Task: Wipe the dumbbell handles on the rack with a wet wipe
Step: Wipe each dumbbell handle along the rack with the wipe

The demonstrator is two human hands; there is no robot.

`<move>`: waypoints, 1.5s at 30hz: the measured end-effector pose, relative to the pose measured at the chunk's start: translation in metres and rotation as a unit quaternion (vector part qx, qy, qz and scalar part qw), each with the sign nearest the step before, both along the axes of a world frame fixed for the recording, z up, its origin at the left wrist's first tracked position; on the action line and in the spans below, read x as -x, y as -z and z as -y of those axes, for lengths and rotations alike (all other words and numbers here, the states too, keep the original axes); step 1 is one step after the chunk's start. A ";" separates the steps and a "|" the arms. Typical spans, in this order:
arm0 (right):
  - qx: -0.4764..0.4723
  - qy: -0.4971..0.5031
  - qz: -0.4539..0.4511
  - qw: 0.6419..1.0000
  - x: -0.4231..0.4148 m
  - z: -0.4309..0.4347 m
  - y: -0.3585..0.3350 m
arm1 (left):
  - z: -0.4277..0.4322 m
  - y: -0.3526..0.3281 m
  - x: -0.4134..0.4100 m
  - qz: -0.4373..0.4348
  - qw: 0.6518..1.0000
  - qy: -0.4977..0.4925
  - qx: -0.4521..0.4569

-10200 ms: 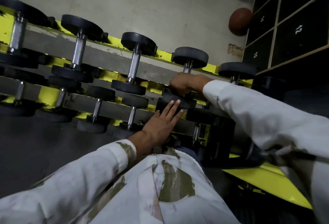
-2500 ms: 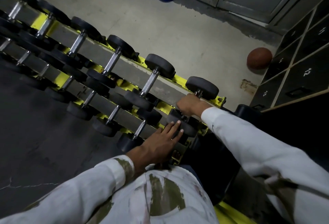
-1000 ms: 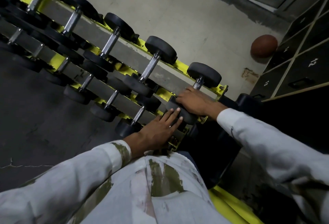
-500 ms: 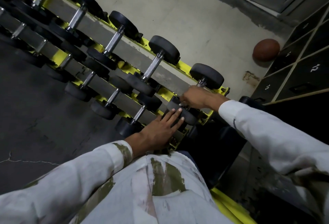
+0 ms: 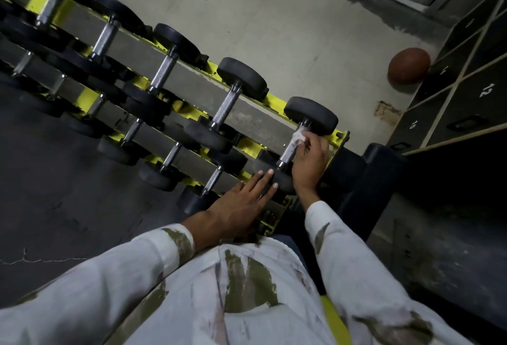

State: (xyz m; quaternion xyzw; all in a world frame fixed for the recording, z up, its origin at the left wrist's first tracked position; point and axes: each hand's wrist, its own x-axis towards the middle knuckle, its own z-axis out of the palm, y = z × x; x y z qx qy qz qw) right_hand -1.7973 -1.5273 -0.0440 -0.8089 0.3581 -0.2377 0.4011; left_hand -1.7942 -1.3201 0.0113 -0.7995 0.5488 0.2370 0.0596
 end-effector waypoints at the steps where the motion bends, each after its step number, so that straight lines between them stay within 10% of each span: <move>1: -0.048 0.033 0.013 0.998 -0.004 -0.003 0.000 | 0.000 0.000 0.000 -0.001 1.000 -0.001 -0.006; 3: -0.209 0.110 0.043 0.971 -0.018 0.004 0.003 | -0.001 -0.001 -0.001 -0.004 1.000 0.002 -0.017; 7: -0.620 0.206 0.118 0.748 -0.045 0.027 0.003 | 0.000 -0.008 -0.001 -0.013 1.000 0.007 -0.027; 12: -0.730 0.196 0.156 0.636 -0.049 0.035 -0.003 | 0.001 -0.008 -0.002 -0.014 0.999 0.008 -0.034; 17: -0.568 0.260 0.165 0.764 -0.045 0.009 -0.013 | 0.002 -0.007 -0.002 -0.012 0.999 0.011 -0.027; 20: -0.282 0.225 0.108 0.926 -0.034 -0.003 -0.009 | 0.000 -0.002 -0.002 -0.004 1.000 0.012 -0.020; 23: -0.001 0.048 -0.027 0.998 -0.021 -0.009 -0.007 | -0.001 0.002 0.000 -0.001 1.000 0.013 -0.012; 30: 0.401 -0.229 -0.283 0.841 -0.025 0.011 -0.015 | -0.001 0.000 -0.001 -0.007 1.000 0.013 -0.016; 36: 0.422 -0.484 -0.423 0.639 -0.052 0.009 -0.042 | -0.001 -0.001 0.001 -0.008 1.000 0.010 -0.013; 42: 0.518 -0.497 -0.442 0.538 -0.063 0.019 -0.046 | -0.002 0.004 0.003 -0.004 1.000 0.001 -0.007; 45: 0.399 -0.567 -0.427 0.580 -0.060 0.012 -0.041 | -0.002 0.003 0.007 -0.002 1.000 -0.005 0.003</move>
